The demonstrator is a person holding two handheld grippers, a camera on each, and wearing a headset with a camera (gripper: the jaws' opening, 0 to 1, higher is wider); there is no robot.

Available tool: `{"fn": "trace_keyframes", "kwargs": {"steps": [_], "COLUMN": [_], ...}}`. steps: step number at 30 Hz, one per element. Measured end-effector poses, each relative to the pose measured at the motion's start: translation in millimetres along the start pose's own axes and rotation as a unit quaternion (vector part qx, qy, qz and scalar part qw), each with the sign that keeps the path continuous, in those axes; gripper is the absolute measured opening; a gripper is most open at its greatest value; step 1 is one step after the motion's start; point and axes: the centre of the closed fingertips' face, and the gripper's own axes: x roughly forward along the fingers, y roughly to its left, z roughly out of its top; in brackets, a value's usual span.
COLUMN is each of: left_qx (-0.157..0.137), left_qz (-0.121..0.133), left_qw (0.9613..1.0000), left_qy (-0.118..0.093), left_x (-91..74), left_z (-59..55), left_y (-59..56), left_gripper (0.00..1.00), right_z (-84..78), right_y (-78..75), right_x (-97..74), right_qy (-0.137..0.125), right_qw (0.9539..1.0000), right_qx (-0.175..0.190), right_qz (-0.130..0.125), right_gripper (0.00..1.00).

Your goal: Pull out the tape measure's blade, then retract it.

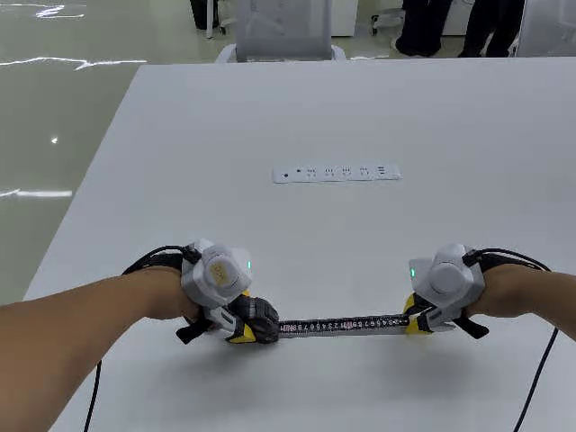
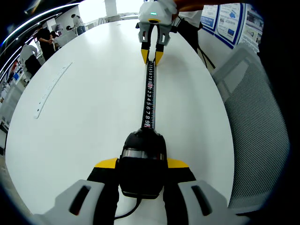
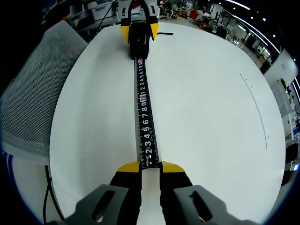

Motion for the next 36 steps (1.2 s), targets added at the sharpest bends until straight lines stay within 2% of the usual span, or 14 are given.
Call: {"fn": "trace_keyframes", "kwargs": {"steps": [36], "left_qx": [-0.001], "left_qz": [0.002], "left_qw": [1.0], "left_qy": [0.0], "left_x": [-0.2], "left_z": [-0.5], "left_y": [-0.1], "left_gripper": [0.32], "right_z": [-15.1], "right_y": [-0.4], "right_x": [-6.5], "right_qy": [0.004], "right_qw": [0.9999], "right_qx": [0.009], "right_qz": [-0.005], "right_gripper": [0.13]}}
